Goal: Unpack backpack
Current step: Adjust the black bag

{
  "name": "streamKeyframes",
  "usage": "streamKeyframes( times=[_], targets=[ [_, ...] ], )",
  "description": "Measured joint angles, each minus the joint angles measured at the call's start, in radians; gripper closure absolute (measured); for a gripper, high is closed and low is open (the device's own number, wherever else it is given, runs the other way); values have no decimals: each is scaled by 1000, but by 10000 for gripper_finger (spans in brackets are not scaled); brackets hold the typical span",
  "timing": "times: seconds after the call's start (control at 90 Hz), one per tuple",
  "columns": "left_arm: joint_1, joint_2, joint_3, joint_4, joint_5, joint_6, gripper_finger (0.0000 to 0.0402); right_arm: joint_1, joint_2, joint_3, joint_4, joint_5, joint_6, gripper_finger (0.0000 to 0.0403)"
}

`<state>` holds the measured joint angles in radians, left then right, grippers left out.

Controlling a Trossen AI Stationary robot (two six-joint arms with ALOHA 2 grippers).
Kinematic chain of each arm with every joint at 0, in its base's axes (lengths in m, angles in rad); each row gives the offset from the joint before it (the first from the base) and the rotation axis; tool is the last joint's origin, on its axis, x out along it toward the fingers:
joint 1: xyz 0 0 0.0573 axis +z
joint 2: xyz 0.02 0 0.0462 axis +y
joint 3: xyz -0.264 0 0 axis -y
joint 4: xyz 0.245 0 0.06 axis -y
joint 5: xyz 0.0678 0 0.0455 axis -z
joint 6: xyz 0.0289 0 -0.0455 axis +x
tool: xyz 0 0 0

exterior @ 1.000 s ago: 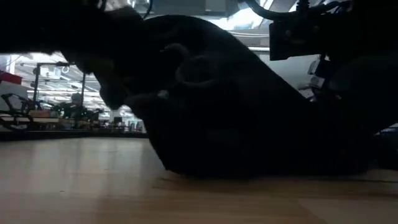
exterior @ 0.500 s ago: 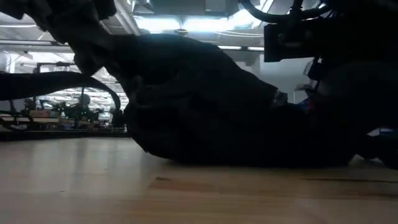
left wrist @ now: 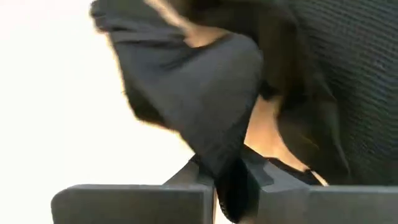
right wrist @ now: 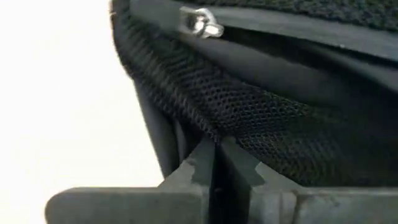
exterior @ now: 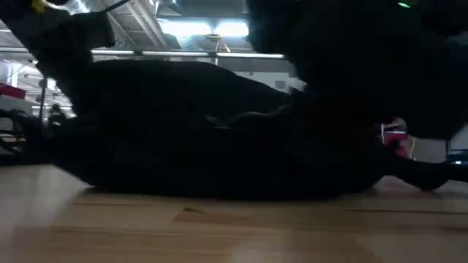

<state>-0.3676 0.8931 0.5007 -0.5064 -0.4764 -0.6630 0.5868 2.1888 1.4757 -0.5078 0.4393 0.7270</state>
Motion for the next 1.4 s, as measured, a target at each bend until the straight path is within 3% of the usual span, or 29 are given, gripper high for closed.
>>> streamKeyframes(
  times=[0.144, 0.278, 0.478, 0.622, 0.711, 0.856, 1.078, 1.211, 1.4],
  targets=[
    [1, -92, 0, -119, -105, -62, 389, -40, 4, -1, 194, -51, -129, 400],
    [7, -184, 0, -141, -118, -49, 365, -82, 4, -2, 325, -68, -220, 400],
    [13, -338, 0, -98, -123, 21, 271, -157, 4, -1, 595, -73, -343, 400],
    [13, -441, 0, 56, -120, 66, 193, -209, 4, 0, 698, -135, -389, 400],
    [13, -457, 2, 169, -64, 95, 153, -237, 4, 0, 702, -155, -410, 400],
    [11, -347, -4, 297, 44, 171, 124, -278, 7, 1, 700, -206, -421, 400],
    [13, -42, -4, 440, -4, 237, 121, -290, 13, 1, 771, -250, -503, 388],
    [13, 116, 1, 460, -106, 231, 121, -256, 9, 19, 781, -212, -537, 333],
    [13, 223, 32, 447, -186, 207, 121, -202, 3, 124, 523, -60, -524, 226]
  ],
)
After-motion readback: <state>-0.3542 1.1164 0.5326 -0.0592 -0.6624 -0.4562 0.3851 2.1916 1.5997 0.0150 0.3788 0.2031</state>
